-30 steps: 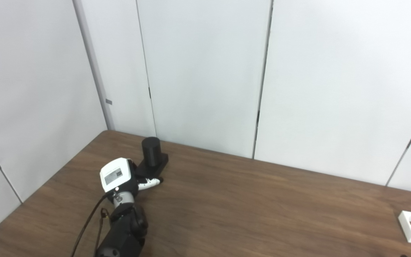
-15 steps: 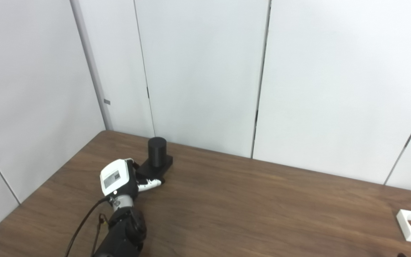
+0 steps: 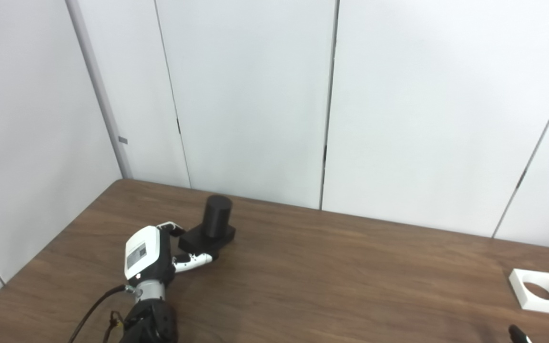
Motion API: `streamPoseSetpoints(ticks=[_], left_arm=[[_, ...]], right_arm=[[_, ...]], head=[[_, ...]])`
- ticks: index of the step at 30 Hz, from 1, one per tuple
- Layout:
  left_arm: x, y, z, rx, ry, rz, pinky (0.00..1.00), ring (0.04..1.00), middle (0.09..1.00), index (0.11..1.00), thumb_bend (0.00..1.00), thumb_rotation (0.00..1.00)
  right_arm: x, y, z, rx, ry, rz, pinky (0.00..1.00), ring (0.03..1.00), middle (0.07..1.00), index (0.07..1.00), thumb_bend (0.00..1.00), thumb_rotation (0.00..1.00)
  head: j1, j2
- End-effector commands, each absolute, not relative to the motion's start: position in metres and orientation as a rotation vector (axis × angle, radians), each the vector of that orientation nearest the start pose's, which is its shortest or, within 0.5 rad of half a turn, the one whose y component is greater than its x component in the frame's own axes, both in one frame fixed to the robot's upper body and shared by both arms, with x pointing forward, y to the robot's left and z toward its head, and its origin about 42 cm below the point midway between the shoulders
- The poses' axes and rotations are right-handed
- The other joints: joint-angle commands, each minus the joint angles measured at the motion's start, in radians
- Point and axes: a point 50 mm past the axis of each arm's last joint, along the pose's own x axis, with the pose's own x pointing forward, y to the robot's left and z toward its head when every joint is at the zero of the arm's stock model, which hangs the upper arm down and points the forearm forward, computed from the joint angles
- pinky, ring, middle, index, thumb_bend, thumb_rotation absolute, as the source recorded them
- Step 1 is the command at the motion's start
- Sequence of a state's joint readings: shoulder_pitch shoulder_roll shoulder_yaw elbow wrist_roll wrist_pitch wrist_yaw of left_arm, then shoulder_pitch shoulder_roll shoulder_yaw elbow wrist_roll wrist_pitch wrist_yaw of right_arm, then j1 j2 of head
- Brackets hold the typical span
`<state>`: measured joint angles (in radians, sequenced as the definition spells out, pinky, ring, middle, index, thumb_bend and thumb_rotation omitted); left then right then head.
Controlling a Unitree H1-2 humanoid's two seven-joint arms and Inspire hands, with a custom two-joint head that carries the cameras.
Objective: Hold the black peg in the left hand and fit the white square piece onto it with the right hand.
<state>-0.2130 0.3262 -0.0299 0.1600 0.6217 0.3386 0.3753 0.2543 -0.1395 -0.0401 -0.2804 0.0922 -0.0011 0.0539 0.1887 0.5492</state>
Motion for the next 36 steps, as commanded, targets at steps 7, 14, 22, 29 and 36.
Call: streamPoseSetpoints(ticks=[7,14,22,29,36], left_arm=[[0.330,0.321,0.163,0.941,-0.068,0.341,0.63,0.729,0.678,0.486,0.52,0.05],[0.310,0.313,0.162,0.955,-0.092,0.185,0.62,0.719,0.690,0.486,0.52,0.05],[0.289,0.292,0.141,1.027,-0.114,0.000,0.65,0.744,0.696,0.485,0.52,0.05],[0.278,0.273,0.129,1.030,-0.119,-0.190,0.70,0.791,0.728,0.486,0.52,0.05],[0.259,0.251,0.127,1.014,-0.154,-0.350,0.72,0.803,0.747,0.486,0.52,0.05]], right_arm=[[0.202,-0.257,0.133,-0.037,-0.097,-0.003,1.00,1.000,1.000,0.966,0.46,1.00],[0.202,-0.255,0.135,-0.028,-0.091,-0.010,1.00,1.000,1.000,0.963,0.47,1.00],[0.204,-0.254,0.137,-0.035,-0.100,0.004,1.00,1.000,1.000,0.964,0.47,1.00],[0.205,-0.253,0.137,-0.036,-0.102,0.004,1.00,1.000,0.999,0.949,0.49,1.00],[0.204,-0.253,0.138,-0.046,-0.089,-0.010,1.00,1.000,0.985,0.947,0.55,1.00]], head=[[-0.045,0.008],[-0.079,0.024],[-0.125,0.053],[-0.146,0.069],[-0.162,0.090]])
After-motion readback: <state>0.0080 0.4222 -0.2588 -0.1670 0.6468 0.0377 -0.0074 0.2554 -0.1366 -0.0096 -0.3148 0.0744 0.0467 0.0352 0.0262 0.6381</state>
